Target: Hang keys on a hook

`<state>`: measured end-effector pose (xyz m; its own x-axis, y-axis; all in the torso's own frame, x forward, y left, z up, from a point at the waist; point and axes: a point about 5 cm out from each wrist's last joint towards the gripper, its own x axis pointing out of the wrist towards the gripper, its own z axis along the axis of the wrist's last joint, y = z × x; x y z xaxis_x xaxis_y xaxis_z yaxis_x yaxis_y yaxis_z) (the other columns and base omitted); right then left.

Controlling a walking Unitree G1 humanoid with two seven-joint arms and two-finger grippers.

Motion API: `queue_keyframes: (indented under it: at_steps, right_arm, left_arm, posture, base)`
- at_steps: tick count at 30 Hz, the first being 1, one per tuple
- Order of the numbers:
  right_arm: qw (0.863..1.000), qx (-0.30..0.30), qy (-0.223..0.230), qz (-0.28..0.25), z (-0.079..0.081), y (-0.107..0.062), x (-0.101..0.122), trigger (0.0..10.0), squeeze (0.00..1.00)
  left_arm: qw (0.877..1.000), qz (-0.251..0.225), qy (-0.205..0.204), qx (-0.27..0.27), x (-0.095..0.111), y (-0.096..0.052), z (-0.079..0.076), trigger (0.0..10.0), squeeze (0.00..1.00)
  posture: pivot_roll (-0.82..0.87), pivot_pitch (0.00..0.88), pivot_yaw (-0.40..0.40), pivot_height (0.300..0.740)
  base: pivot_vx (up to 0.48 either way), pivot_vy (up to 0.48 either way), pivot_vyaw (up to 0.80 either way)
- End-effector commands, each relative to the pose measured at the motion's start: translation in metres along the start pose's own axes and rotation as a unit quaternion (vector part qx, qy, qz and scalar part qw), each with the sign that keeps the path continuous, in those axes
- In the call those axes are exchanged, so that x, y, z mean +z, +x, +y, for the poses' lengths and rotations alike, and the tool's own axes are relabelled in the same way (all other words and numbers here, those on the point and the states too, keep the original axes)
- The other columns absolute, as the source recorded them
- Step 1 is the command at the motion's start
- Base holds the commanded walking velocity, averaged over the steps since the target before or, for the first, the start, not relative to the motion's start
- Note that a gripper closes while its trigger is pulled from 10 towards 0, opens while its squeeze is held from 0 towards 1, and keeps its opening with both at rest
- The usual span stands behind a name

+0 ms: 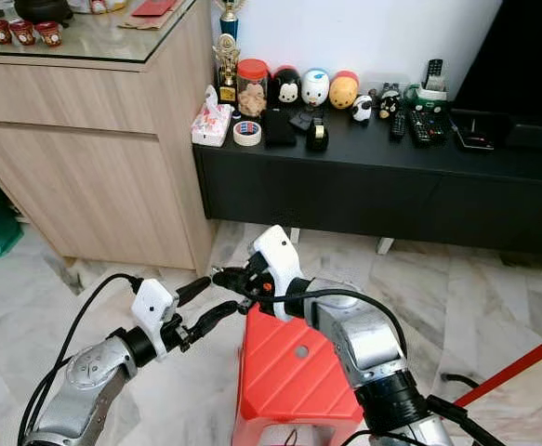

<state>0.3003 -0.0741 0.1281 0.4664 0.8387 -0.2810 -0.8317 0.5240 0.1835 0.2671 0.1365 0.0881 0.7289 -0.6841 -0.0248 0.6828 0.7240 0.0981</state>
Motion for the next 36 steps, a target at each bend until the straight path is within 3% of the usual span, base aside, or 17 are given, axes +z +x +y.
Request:
queue_keyframes:
  at_steps: [1,2,3,4,5,6,7,8,10,11,12,36]
  right_arm:
    - [1.0,0.008,-0.011,-0.004,0.004,-0.0017,0.0042,10.0,0.0]
    - [1.0,0.009,-0.011,-0.004,0.0044,-0.002,0.0043,10.0,0.0]
    - [1.0,0.009,-0.011,-0.003,0.0045,-0.002,0.0043,10.0,0.0]
    - [1.0,0.009,-0.011,-0.003,0.0047,-0.0022,0.0043,10.0,0.0]
    - [1.0,0.007,-0.012,-0.002,0.0042,-0.002,0.0041,10.0,0.0]
    - [1.0,0.006,-0.011,-0.002,0.0035,-0.002,0.0041,10.0,0.0]
    - [1.0,0.006,-0.011,-0.002,0.0034,-0.0019,0.0042,10.0,0.0]
    - [1.0,0.006,-0.011,-0.002,0.0036,-0.0017,0.0043,10.0,0.0]
    - [1.0,0.006,-0.01,-0.003,0.0037,-0.0014,0.0048,10.0,0.0]
    - [1.0,0.005,-0.01,-0.004,0.0038,-0.0013,0.0051,10.0,0.0]
    - [1.0,0.005,-0.009,-0.005,0.004,-0.0014,0.0054,10.0,0.0]
    - [1.0,0.004,0.001,-0.01,0.0051,0.0031,0.0041,10.0,0.0]
  left_arm:
    - [1.0,0.006,-0.009,-0.002,-0.0036,-0.0002,-0.0016,10.0,0.0]
    - [1.0,0.006,-0.01,-0.002,-0.0038,-0.0003,-0.002,10.0,0.0]
    - [1.0,0.005,-0.011,-0.001,-0.0039,-0.0004,-0.0019,6.9,0.0]
    - [1.0,0.005,-0.012,0.0,-0.0041,-0.0005,-0.0017,5.2,0.0]
    - [1.0,0.003,-0.013,0.004,-0.0041,-0.001,-0.0013,0.9,0.0]
    - [1.0,0.002,-0.014,0.005,-0.0039,-0.0011,-0.0012,0.0,0.0]
    - [1.0,0.001,-0.015,0.005,-0.0039,-0.0012,-0.0012,0.4,0.0]
    - [1.0,0.002,-0.014,0.005,-0.0042,-0.0014,-0.0012,2.0,0.0]
    - [1.0,0.002,-0.016,0.005,-0.0047,-0.0018,-0.0012,2.1,0.0]
    - [1.0,0.002,-0.017,0.007,-0.0051,-0.0022,-0.001,0.6,0.0]
    - [1.0,-0.001,-0.026,0.007,-0.0055,-0.0028,-0.0013,0.0,0.0]
    - [0.999,-0.013,-0.037,0.01,-0.003,-0.0022,-0.0037,0.0,0.0]
  posture:
    - [0.07,0.095,-0.058,0.74]
    - [0.07,0.097,-0.059,0.74]
    - [0.07,0.097,-0.059,0.74]
    - [0.07,0.097,-0.059,0.74]
    - [0.07,0.097,-0.059,0.74]
    - [0.07,0.095,-0.06,0.74]
    - [0.07,0.096,-0.06,0.74]
    - [0.07,0.095,-0.06,0.74]
    - [0.07,0.095,-0.06,0.74]
    - [0.07,0.095,-0.06,0.74]
    - [0.07,0.095,-0.06,0.74]
    - [0.07,0.096,-0.059,0.74]
  base:
    - [0.0,0.0,0.0]
    - [0.0,0.0,0.0]
    - [0.0,0.0,0.0]
    - [0.0,0.0,0.0]
    - [0.0,0.0,0.0]
    - [0.0,0.0,0.0]
    - [0.0,0.0,0.0]
    - [0.0,0.0,0.0]
    - [0.0,0.0,0.0]
    - [0.0,0.0,0.0]
    - [0.0,0.0,0.0]
    - [0.0,0.0,0.0]
